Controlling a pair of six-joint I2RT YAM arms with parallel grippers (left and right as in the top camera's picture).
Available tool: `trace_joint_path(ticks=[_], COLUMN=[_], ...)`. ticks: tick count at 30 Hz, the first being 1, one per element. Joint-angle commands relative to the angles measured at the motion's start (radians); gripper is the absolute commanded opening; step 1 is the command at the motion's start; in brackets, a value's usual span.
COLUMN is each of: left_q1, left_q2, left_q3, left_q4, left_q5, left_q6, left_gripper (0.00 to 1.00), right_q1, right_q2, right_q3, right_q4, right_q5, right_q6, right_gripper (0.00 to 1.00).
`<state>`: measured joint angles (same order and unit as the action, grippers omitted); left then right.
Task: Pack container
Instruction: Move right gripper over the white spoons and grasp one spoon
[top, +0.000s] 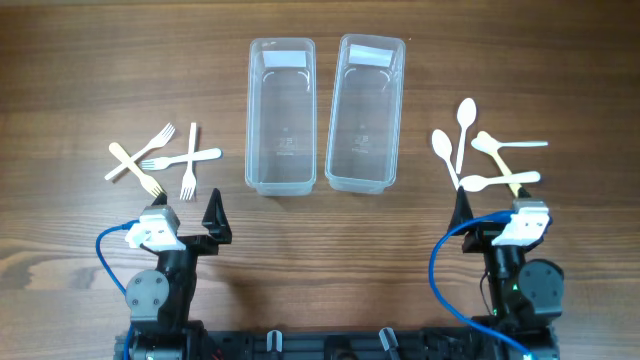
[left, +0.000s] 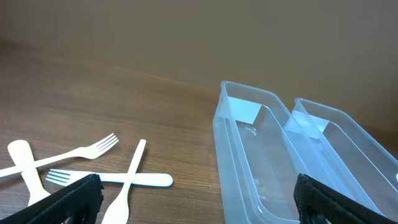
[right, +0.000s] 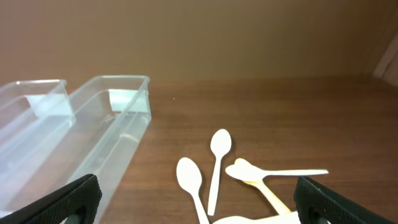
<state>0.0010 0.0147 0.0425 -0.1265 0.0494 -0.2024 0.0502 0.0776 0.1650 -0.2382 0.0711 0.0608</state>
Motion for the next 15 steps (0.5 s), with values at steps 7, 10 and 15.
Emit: trace_joint_path(ticks=[7, 10, 15], left_q1=[-0.005, -0.005, -0.005], left_q2=[-0.01, -0.01, -0.01], left_q3=[-0.013, -0.013, -0.013], left_q4=[0.004, 0.004, 0.004], left_q5=[-0.01, -0.01, -0.01], left_q6=[0.019, 0.019, 0.019], left_gripper=[1.0, 1.0, 1.0], right_q1=[-0.006, -0.006, -0.006], right_q2=[0.762, 1.006, 1.249], right_q3=[0.655, 0.855, 1.003], right_q4=[-0.152, -0.295, -0.404], right_q5=[0.205, 0.121, -0.046], right_q6=[-0.016, -0.016, -0.016], right_gripper=[1.0, 1.0, 1.0])
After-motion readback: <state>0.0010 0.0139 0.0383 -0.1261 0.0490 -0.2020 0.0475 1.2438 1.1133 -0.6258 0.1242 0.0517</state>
